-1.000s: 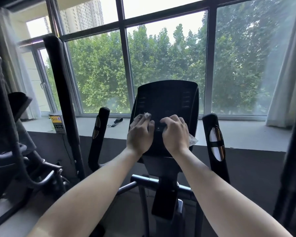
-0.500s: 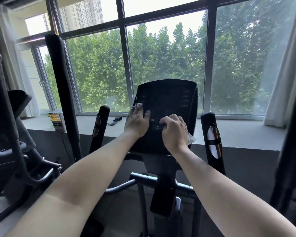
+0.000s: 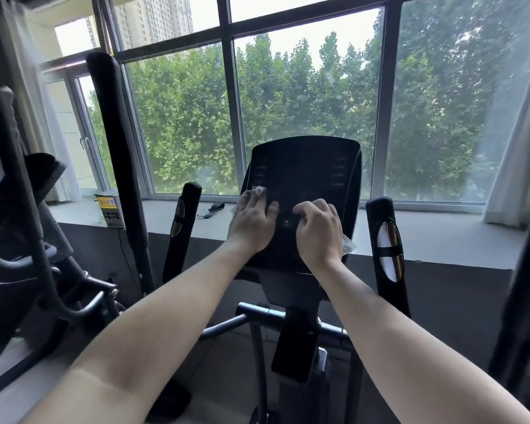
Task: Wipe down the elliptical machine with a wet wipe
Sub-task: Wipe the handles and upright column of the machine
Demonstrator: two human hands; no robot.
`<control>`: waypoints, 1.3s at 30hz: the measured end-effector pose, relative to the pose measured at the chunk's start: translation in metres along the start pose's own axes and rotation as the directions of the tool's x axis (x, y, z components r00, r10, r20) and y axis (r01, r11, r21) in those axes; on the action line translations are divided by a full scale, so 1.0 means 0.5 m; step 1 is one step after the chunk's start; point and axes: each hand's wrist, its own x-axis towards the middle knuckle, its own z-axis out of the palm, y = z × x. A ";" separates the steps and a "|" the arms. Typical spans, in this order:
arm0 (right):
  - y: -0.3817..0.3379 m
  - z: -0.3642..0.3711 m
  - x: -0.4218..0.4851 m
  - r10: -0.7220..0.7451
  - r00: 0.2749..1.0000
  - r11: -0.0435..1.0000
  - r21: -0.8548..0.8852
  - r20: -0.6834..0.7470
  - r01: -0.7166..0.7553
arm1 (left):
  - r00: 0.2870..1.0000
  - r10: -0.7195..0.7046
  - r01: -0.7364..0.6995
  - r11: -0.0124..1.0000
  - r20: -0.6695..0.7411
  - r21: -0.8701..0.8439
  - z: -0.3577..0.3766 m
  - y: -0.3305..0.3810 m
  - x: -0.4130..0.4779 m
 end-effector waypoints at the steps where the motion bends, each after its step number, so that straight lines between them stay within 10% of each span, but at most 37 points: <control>1: -0.001 0.000 0.000 0.005 1.000 1.000 0.007 0.001 -0.005 | 0.999 -0.040 0.040 0.999 0.014 -0.007 -0.005 -0.004 0.009; 11: -0.015 -0.024 -0.011 0.113 0.964 0.988 0.134 -0.240 -0.083 | 0.952 0.288 -0.298 0.948 -0.098 -0.108 0.049 0.054 -0.093; 18: 0.020 -0.061 -0.017 0.432 0.879 0.874 0.335 -0.202 -0.352 | 0.840 0.528 -0.498 0.841 0.124 -0.210 0.057 0.081 -0.109; 27: 0.030 -0.031 -0.013 0.522 0.839 0.802 0.423 -0.152 -0.422 | 0.951 0.285 -0.279 0.958 0.122 -0.069 0.046 0.122 -0.036; 33: 0.027 -0.065 -0.022 0.528 0.849 0.708 0.544 0.016 -0.451 | 0.814 0.575 -0.554 0.811 0.081 -0.190 0.066 0.099 -0.046; 39: 0.023 -0.049 0.001 0.612 0.787 0.666 0.588 -0.079 -0.459 | 0.846 0.498 -0.493 0.867 0.190 -0.075 0.047 0.134 -0.012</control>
